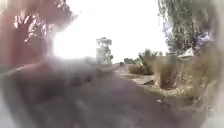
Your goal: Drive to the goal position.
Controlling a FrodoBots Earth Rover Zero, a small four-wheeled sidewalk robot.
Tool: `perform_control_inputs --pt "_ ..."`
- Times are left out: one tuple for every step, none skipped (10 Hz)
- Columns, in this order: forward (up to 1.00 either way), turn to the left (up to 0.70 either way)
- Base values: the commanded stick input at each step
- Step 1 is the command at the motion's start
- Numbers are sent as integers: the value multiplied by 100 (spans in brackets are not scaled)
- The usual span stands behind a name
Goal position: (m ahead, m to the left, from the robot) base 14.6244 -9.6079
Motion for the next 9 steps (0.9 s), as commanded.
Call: perform_control_inputs --pt "50 1" --pt "50 1" --pt "50 1" --pt "50 1" --pt "50 1" --pt "50 1" --pt "50 1" --pt "50 -8" --pt "50 -42"
